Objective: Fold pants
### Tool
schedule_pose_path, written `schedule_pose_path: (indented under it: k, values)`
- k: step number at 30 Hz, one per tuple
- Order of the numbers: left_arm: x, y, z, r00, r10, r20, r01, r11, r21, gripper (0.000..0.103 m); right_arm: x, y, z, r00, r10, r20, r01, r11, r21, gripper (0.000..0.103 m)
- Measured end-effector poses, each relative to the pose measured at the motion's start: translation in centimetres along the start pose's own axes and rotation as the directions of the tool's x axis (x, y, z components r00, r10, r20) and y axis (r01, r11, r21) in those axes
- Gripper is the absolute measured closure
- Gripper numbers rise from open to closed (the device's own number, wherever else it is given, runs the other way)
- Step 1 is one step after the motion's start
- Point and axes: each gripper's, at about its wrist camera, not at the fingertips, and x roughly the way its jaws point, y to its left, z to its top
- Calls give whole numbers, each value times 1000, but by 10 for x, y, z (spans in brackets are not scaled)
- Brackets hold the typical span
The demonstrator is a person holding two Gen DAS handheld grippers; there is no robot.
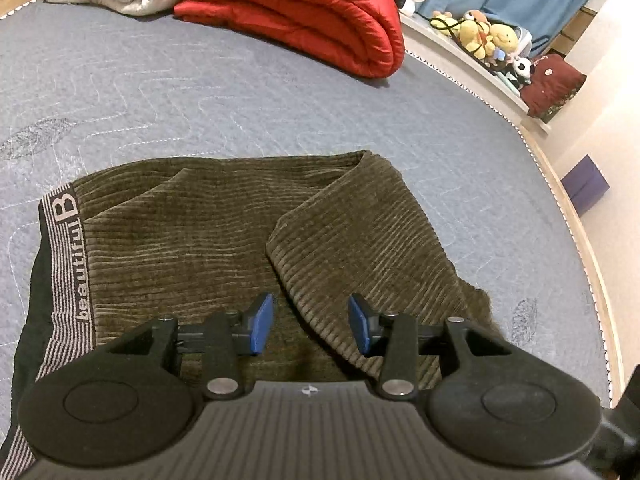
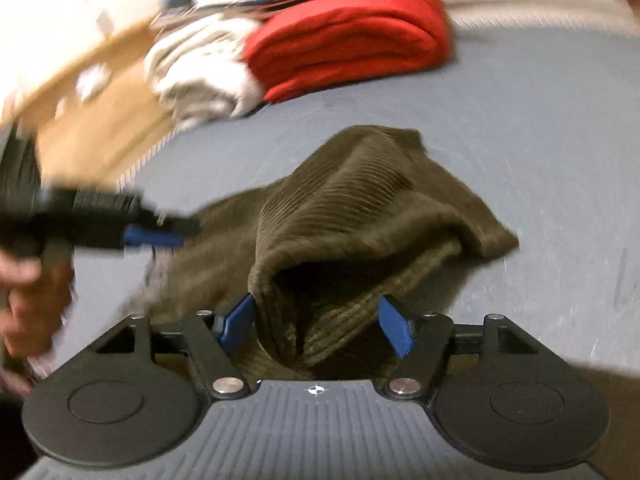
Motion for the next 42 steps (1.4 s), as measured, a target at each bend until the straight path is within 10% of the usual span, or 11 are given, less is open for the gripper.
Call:
schedule_pose_path:
  k: [10,16,25,31,36,39,41,42]
  values:
    - [3,4,7,1000,-10,-8,10,999,-45,56,6,-42,20,963,230,138,-265,898,352,33]
    - [8,10,11,1000,-9,-17,8,997,-80,55,60,-56,18,992,123,-27,-99,896,433,31]
    - [14,7,19,1000,18,4,-17,994,-107,55,115,-41,65,997,60,49,-74,916,394,34]
    - [21,4,26,999,42,16,-40,994,-102,55,139,-36,114,998,-67,8,63,964,260,82]
    - [25,-4,29,997,67,42,-63,994,-87,55,95,-37,152,990,-87,112,65,980,187,89]
    - [29,-19,25,996,64,59,-62,997,-40,55,32,-40,170,940,-137,312,81,979,186,90]
    - [33,-31,19,997,50,67,-51,999,12,55,-25,-52,171,822,-252,511,99,946,308,90]
    - [35,-39,15,996,39,78,-43,998,51,55,-55,-63,166,729,-353,586,116,908,403,89]
